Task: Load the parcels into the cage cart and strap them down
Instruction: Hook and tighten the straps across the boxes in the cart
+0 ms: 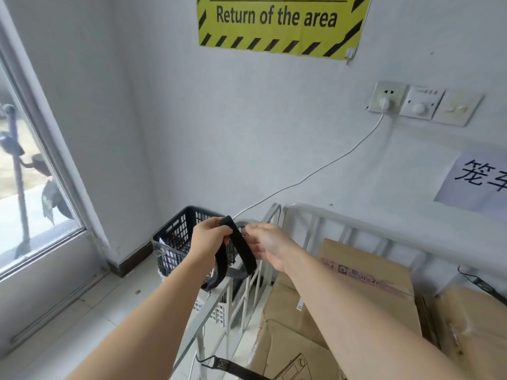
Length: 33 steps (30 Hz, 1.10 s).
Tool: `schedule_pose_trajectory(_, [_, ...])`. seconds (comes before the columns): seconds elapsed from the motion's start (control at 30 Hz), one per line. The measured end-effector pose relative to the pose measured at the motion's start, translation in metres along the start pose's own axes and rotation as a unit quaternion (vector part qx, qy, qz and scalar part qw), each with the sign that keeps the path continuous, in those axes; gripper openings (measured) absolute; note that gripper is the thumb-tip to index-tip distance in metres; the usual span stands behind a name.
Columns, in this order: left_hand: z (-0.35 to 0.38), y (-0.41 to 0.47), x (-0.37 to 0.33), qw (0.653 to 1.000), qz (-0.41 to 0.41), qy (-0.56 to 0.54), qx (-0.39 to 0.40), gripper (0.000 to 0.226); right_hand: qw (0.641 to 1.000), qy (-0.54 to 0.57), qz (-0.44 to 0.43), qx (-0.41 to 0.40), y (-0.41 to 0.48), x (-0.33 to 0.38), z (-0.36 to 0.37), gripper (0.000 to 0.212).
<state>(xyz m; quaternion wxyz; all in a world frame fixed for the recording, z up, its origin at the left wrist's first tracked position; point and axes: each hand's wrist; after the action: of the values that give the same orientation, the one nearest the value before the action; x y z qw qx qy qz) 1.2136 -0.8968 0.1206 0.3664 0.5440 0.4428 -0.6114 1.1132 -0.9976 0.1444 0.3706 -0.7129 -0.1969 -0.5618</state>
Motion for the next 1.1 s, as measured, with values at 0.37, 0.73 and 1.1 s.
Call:
schedule_pose_trajectory(0.37, [-0.049, 0.064, -0.010, 0.987, -0.098, -0.124, -0.021, 0.018, 0.993, -0.023, 0.113, -0.007, 0.074, -0.022, 0.078, 0.027])
schedule_pose_trajectory(0.73, [-0.095, 0.159, -0.009, 0.961, -0.151, -0.131, 0.189, 0.013, 0.954, 0.103, 0.275, 0.060, 0.185, -0.042, 0.177, 0.011])
schedule_pose_trajectory(1.1, [-0.061, 0.162, -0.053, 0.942, -0.120, -0.254, 0.184, 0.029, 0.935, 0.339, 0.100, -0.019, 0.185, 0.009, 0.155, 0.043])
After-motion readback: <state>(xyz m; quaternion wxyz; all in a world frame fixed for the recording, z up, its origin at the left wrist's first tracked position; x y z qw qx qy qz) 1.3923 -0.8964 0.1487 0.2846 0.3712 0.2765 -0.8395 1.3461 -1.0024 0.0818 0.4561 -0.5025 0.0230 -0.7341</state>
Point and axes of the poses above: each hand's wrist, its own y-axis towards the middle knuckle, its own z-axis out of the palm, x = y × z, and after that the axes turned 11 degrees about -x, right-handed
